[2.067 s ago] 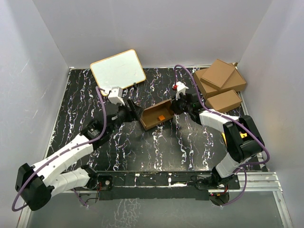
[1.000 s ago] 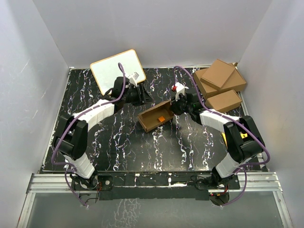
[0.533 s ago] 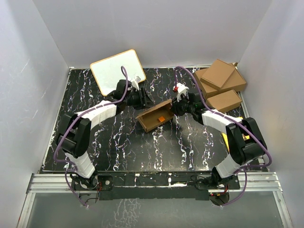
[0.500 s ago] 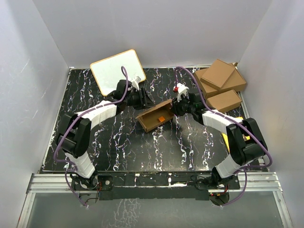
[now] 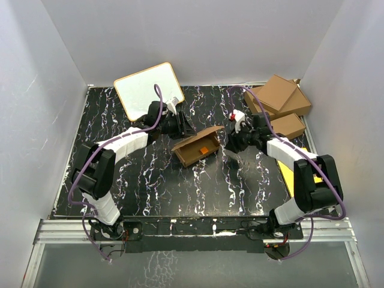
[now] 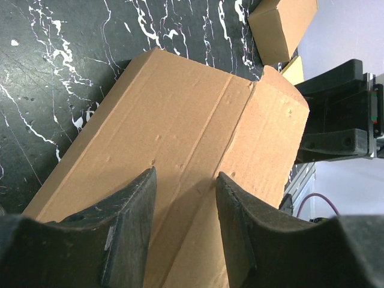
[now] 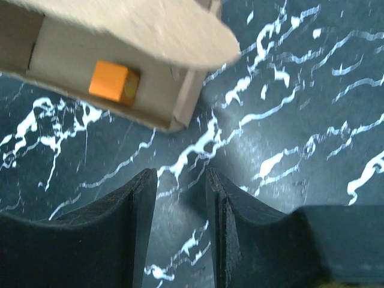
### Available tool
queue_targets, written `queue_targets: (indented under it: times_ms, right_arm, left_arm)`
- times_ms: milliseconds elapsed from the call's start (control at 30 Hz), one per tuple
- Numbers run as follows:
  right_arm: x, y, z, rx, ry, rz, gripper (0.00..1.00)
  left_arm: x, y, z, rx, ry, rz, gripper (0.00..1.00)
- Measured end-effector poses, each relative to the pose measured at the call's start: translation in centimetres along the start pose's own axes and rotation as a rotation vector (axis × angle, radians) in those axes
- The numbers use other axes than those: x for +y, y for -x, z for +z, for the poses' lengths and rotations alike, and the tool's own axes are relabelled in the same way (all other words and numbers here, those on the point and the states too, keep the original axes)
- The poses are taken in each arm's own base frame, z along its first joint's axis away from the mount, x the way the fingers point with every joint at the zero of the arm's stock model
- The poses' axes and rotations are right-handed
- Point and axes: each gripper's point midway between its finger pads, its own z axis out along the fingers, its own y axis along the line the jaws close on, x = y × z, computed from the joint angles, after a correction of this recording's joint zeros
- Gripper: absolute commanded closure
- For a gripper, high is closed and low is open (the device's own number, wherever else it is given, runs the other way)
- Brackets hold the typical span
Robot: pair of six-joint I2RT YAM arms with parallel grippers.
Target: Fold the paper box
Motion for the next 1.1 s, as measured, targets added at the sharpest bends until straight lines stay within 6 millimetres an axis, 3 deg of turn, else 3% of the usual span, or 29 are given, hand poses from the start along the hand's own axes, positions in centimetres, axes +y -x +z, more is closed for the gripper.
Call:
queue_targets:
  times_ms: [167, 300, 400, 633, 733, 867, 1100]
  right_arm:
    - [-0.4, -2.3, -2.3, 0.058, 0.07, 0.015, 0.55]
    - [0.4, -1.7, -4.6, 0.051, 0.115, -0.026, 0.52]
    - [1.6, 0.9, -6.3, 0.0, 0.156, -0.09, 0.5]
    - [4.1, 9.5, -8.9, -0.175, 0.278, -0.186, 0.5]
    - [5.7, 11.4, -8.2, -0.201, 0.342, -0.167, 0.59]
    - [7.4, 12.2, -5.3, -0.17, 0.423, -0.109, 0.69]
    - [8.1, 8.9, 0.2, -0.02, 0.463, -0.002, 0.74]
  left_arm:
    - [0.1, -0.2, 0.2, 0.005, 0.002, 0.001, 0.58]
    - [0.1, -0.6, 0.3, 0.016, 0.006, 0.003, 0.58]
    - [0.0, -0.8, 0.4, 0.022, 0.006, 0.007, 0.59]
    - [0.6, -1.8, 0.5, 0.042, 0.016, 0.004, 0.59]
    - [0.9, -2.4, 0.6, 0.051, 0.021, -0.001, 0.59]
    - [1.0, -2.6, 0.6, 0.049, 0.018, -0.001, 0.59]
    - [1.1, -2.7, 0.8, 0.038, 0.008, -0.001, 0.59]
